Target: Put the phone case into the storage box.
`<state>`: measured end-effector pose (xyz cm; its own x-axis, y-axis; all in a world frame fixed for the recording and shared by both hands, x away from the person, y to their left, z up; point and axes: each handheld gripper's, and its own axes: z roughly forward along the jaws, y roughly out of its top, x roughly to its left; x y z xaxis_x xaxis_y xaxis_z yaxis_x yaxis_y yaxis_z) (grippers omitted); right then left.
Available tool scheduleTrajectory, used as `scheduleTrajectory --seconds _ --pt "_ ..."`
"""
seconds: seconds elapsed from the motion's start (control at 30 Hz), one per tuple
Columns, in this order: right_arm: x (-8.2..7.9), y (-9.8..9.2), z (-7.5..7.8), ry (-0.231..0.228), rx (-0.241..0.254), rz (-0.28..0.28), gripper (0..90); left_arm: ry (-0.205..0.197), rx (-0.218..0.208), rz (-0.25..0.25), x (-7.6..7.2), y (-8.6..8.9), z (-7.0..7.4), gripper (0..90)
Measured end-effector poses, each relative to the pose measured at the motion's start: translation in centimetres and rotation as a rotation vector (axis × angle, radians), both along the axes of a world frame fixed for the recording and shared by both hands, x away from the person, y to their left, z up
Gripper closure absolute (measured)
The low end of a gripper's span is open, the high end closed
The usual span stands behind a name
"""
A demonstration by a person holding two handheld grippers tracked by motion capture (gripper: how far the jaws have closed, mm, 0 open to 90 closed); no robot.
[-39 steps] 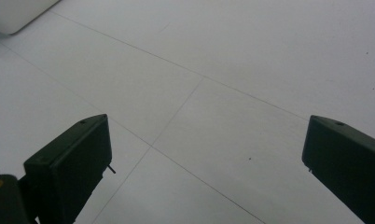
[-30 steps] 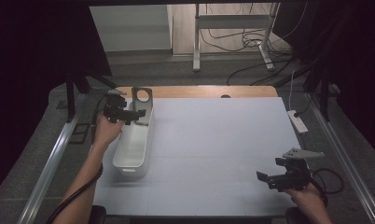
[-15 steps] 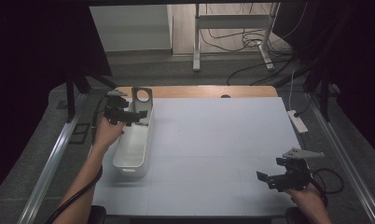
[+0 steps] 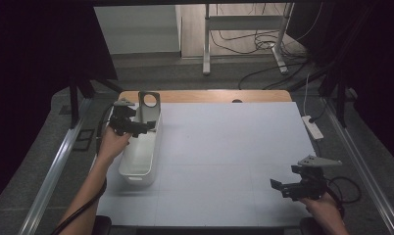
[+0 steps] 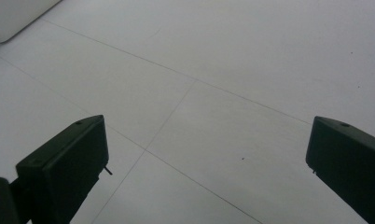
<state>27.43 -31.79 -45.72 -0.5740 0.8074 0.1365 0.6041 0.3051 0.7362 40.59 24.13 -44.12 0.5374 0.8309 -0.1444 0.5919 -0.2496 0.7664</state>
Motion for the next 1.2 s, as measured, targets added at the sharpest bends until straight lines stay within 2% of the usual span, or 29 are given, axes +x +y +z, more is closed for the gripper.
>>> scheduleTrajectory --seconds 0.23,0.47,1.2 --pt "0.0 0.1 0.0 -0.007 -0.005 0.008 0.0 -0.012 -0.006 -0.001 -0.6 0.1 0.2 0.0" --pt "-0.1 0.2 0.0 -0.013 -0.016 0.017 0.0 -0.018 0.015 -0.016 -1.6 -0.2 0.6 0.0" --pt "-0.4 0.4 0.2 -0.005 -0.035 0.022 0.0 -0.001 0.054 -0.027 -2.9 -0.4 0.8 0.0"
